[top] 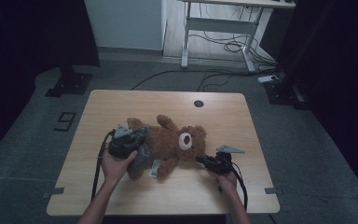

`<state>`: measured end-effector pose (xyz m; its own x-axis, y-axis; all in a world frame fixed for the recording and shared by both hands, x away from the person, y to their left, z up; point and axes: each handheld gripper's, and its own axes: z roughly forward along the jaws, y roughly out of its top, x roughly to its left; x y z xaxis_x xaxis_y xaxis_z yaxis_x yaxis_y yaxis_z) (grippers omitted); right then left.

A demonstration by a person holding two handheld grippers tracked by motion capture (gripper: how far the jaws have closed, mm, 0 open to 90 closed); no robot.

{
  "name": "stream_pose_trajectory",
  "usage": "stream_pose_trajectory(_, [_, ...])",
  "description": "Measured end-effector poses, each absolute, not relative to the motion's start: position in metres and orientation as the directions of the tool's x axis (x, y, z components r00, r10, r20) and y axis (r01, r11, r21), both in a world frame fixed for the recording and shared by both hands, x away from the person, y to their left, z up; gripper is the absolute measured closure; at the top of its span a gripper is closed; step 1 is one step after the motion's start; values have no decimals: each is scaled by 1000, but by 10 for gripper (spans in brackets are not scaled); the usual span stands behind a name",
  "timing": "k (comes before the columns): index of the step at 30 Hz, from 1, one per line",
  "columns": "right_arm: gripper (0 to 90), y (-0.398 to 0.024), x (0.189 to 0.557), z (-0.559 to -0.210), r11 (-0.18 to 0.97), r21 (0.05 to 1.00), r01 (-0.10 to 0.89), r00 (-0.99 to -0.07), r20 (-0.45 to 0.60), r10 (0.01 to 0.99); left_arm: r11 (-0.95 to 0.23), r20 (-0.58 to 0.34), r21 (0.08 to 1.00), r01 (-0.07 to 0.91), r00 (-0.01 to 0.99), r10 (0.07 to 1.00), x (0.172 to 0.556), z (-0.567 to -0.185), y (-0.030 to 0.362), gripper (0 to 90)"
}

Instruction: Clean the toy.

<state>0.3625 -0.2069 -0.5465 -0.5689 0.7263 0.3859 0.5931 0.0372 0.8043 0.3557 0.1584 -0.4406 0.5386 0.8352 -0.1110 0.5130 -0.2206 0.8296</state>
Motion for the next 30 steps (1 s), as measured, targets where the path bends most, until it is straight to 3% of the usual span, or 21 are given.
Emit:
stream_pose_trajectory(5, [757, -207, 362, -547, 37, 805, 593, -568, 385, 727, -269, -68, 846, 461, 593, 802, 360, -425, 126, 789])
stream_pose_trajectory(9, [757, -207, 362, -547, 38, 805, 592, -570, 385, 726, -311, -47, 804, 507, 575, 817, 380, -439, 113, 789])
stream_pose_trajectory(13, [757, -206, 362, -546, 34, 808, 589, -574, 388, 721, -203, -176, 796, 570, 540, 823, 392, -459, 130, 791])
stream_pose_trajectory(19, [757, -206, 362, -546, 40, 808, 587, -576, 382, 722, -270, -49, 780, 565, 485, 873, 386, -463, 148, 794])
stream_pose_trajectory(23, [758, -205, 362, -546, 41, 807, 589, -573, 382, 725, -278, -60, 716, 640, 453, 889, 385, -492, 167, 796])
stream_pose_trajectory(24, [758, -206, 362, -546, 42, 806, 590, -574, 383, 724, -243, -107, 711, 660, 443, 890, 383, -502, 173, 797])
stream_pose_trajectory(30, [761, -204, 361, -549, 56, 802, 595, -572, 374, 730, -212, -144, 683, 699, 414, 899, 381, -517, 188, 797])
